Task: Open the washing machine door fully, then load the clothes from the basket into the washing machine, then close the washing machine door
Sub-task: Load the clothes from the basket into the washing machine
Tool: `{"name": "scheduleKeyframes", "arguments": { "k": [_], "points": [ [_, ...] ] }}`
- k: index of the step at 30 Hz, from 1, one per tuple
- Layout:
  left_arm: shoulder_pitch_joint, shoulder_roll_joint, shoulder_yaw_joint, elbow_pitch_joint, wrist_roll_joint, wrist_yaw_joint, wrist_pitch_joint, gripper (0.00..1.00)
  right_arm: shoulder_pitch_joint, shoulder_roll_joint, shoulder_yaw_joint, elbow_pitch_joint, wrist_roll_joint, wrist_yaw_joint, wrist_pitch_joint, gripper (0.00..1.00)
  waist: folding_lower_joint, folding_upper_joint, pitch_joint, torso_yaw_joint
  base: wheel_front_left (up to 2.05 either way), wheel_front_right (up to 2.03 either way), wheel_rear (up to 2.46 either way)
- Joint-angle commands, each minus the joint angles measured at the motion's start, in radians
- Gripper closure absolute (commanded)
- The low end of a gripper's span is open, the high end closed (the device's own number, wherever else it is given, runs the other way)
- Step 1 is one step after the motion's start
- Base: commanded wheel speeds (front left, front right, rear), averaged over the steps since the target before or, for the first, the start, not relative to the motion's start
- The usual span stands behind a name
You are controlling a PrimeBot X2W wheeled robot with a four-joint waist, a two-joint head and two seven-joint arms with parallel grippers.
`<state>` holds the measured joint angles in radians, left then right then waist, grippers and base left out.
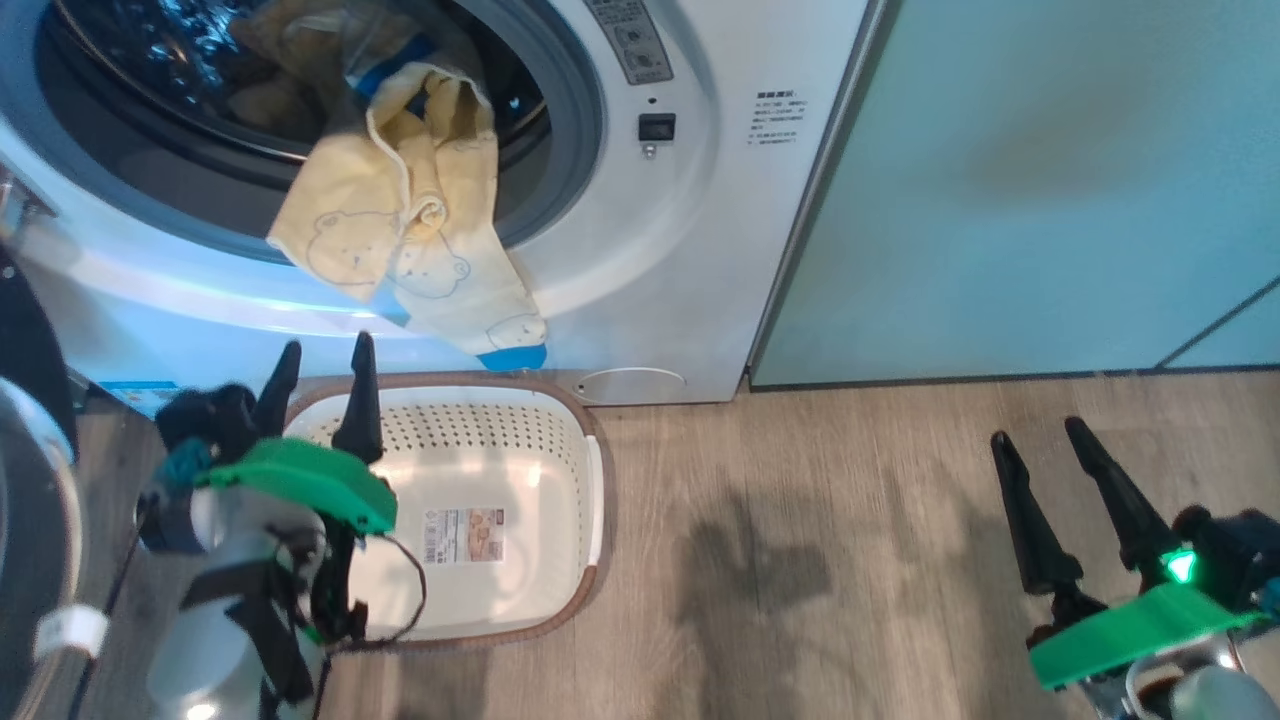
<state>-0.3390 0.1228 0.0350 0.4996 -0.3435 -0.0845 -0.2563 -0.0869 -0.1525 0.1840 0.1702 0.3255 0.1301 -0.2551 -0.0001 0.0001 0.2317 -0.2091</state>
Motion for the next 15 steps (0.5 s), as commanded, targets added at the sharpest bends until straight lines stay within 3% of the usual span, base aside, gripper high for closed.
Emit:
{"name": "scheduleKeyframes", "arguments": {
  "k": [1,15],
  "points": [
    [-0.017,0.019,0.039,-0.037,0.006,0.003,-0.005,0.0,-0.002,-0.019,0.01,-0.031,-0.003,0.001,-0.007,0.0,0.0001,-0.0001,-0.005,0.005,0.0,0.0,0.0],
    [0.148,-0.028,0.067,-0.135,0.022,-0.006,-0.005,0.0,0.018,-0.018,0.011,-0.037,0.0,0.001,-0.007,0.0,0.0001,-0.0001,-0.019,0.015,0.0,0.0,0.0]
  ]
}}
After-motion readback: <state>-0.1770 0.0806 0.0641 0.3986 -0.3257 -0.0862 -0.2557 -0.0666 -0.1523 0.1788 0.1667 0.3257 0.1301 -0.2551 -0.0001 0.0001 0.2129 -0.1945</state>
